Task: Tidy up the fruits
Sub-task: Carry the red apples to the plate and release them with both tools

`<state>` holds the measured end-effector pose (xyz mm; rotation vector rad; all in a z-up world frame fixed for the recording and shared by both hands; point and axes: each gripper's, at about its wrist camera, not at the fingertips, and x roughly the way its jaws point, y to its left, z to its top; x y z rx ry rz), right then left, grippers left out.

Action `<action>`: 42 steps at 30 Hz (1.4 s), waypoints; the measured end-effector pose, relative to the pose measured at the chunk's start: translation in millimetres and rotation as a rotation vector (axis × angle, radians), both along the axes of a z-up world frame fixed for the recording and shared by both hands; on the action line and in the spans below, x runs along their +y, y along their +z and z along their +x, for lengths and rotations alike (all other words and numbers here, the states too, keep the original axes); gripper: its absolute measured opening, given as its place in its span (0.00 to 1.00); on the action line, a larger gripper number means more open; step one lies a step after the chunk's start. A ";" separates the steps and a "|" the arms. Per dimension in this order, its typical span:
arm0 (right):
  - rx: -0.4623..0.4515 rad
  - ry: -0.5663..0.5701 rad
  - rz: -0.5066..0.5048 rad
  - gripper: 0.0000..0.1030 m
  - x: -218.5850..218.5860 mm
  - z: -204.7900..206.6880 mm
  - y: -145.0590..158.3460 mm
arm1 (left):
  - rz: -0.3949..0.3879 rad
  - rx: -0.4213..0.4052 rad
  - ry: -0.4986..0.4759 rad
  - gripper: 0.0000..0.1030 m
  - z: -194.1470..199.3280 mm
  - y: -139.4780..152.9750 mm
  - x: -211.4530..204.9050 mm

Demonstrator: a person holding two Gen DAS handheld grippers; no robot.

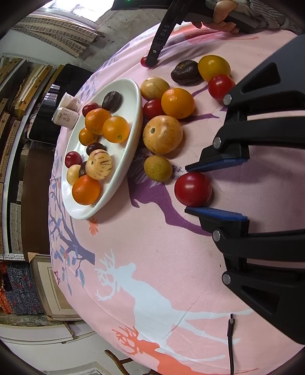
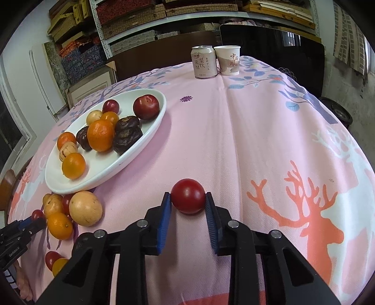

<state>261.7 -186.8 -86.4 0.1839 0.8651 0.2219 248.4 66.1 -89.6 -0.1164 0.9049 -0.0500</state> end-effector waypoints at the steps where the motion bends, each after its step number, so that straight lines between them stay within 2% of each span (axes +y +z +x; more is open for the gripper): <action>1: 0.000 -0.002 0.009 0.29 -1.3 0.0 -0.1 | -0.009 -0.001 0.000 0.28 0.0 -0.3 1.1; 7: -0.023 -0.008 0.040 0.28 -5.7 -4.1 3.1 | -0.024 -0.008 -0.002 0.28 -0.1 1.5 2.7; 15: -0.085 0.011 0.097 0.28 -8.3 -15.4 14.4 | -0.027 -0.103 -0.011 0.27 3.0 31.4 -3.9; 18: -0.079 0.020 0.091 0.28 -6.0 -13.8 13.8 | -0.012 -0.129 -0.024 0.27 8.5 38.5 -11.5; 22: -0.081 0.012 0.107 0.28 -9.1 -13.8 14.4 | 0.026 -0.172 -0.052 0.25 -4.3 35.0 -18.1; 25: -0.080 0.020 0.107 0.28 -7.4 -14.1 14.1 | 0.023 -0.165 -0.071 0.24 -9.6 33.5 -17.9; 28: -0.077 0.021 0.111 0.28 -7.3 -14.6 13.8 | -0.005 -0.172 -0.037 0.27 -21.6 34.0 -7.2; 29: -0.075 0.021 0.116 0.28 -8.0 -14.1 13.5 | -0.011 -0.161 -0.028 0.30 -23.4 31.4 -3.2; 31: -0.072 0.024 0.119 0.28 -7.3 -14.5 12.9 | -0.009 -0.111 -0.001 0.30 -18.6 22.3 1.6; 33: -0.074 0.028 0.122 0.28 -6.7 -15.5 13.4 | -0.004 -0.101 -0.003 0.30 -16.2 20.1 1.2; 36: -0.078 0.026 0.127 0.28 -7.6 -16.6 14.0 | 0.031 -0.067 0.001 0.30 -12.4 12.8 -2.6; 39: -0.072 0.023 0.136 0.28 -8.7 -16.5 13.6 | -0.008 -0.042 0.018 0.30 -7.3 7.7 6.6; 42: -0.077 0.025 0.136 0.28 -8.4 -18.0 14.5 | -0.008 -0.018 0.029 0.28 -4.2 3.0 8.3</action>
